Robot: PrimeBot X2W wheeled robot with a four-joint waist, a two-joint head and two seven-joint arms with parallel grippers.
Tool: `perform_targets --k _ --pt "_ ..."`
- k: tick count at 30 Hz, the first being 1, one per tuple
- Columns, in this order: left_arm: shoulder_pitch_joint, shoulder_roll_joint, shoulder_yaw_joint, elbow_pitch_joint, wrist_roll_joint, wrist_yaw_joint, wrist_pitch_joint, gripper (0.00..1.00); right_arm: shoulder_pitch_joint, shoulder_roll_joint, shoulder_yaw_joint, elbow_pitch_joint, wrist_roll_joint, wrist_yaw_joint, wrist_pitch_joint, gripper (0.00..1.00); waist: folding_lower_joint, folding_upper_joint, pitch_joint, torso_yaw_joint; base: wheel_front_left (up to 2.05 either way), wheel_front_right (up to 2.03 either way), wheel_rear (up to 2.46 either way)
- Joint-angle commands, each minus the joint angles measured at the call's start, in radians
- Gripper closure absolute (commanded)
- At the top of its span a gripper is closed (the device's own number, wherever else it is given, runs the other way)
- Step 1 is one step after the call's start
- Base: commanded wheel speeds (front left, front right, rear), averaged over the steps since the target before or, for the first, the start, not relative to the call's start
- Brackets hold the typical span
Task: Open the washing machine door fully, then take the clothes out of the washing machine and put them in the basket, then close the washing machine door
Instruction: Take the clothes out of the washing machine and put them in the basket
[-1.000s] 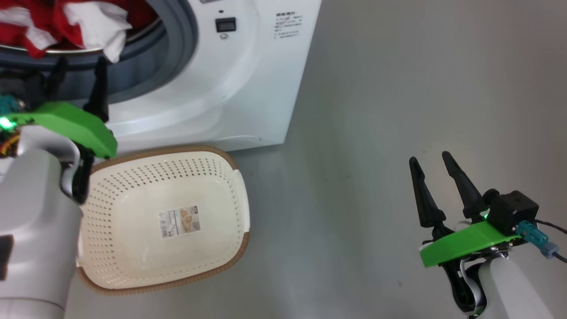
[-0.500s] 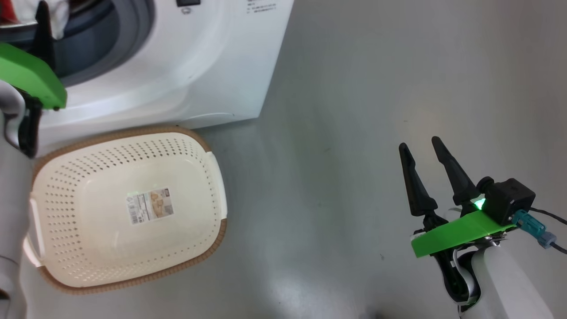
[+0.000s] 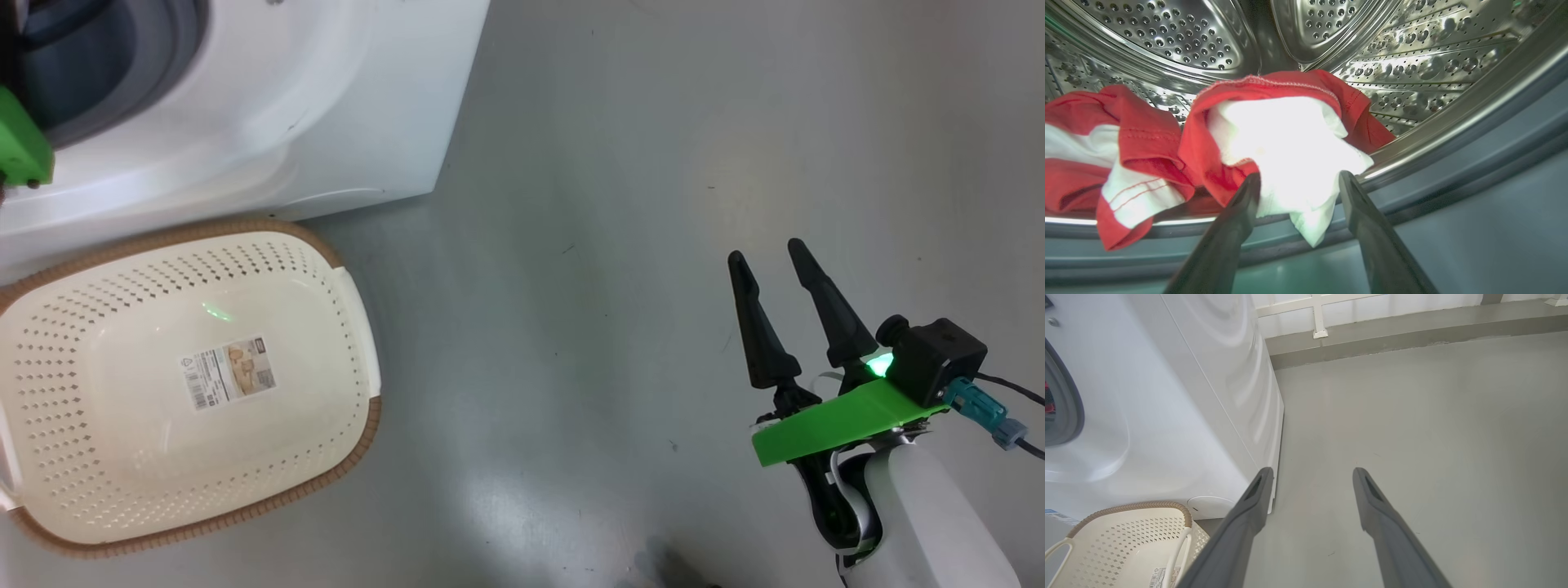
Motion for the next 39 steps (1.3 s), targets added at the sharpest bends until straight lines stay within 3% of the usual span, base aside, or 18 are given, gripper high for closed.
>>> perform_targets --k 1,6,7,11,26,33,39 --pt "-0.025 0.058 0.002 -0.012 -0.007 0.002 0.003 0.00 0.009 0.000 0.024 -0.025 0.008 0.005 -0.009 0.00 0.0000 0.0000 0.002 -0.004 0.00 0.00 0.00" --pt "-0.028 0.069 -0.026 -0.008 -0.032 0.002 0.011 0.00 0.011 0.000 0.028 -0.027 0.012 0.005 -0.009 0.00 0.0000 0.0000 0.001 -0.007 0.00 0.00 0.00" --pt "-0.029 0.072 -0.031 -0.006 -0.036 0.002 0.013 0.08 0.011 0.000 0.029 -0.027 0.013 0.005 -0.009 0.00 0.0000 0.0000 0.000 -0.008 0.00 0.00 0.00" --pt "-0.022 0.074 -0.060 -0.007 -0.057 0.002 0.006 1.00 0.010 0.000 0.034 -0.029 0.014 0.005 -0.009 0.00 0.0000 0.0000 -0.006 -0.010 0.00 0.00 0.00" --pt "0.108 0.030 -0.095 -0.096 -0.217 0.002 -0.064 1.00 0.035 0.000 0.005 -0.010 -0.018 0.005 -0.009 0.00 0.0000 0.0000 -0.099 0.032 0.00 0.00 0.00" --pt "0.224 0.027 -0.041 -0.208 -0.285 0.002 -0.068 1.00 0.055 0.000 -0.016 -0.005 -0.039 0.005 -0.009 0.00 0.0000 0.0000 -0.159 0.063 0.00 0.00 0.00" --pt "0.352 0.015 0.043 -0.339 -0.279 0.002 -0.068 1.00 0.087 0.000 -0.043 0.000 -0.060 0.005 -0.009 0.00 0.0000 0.0000 -0.211 0.096 0.00 0.00 0.00"
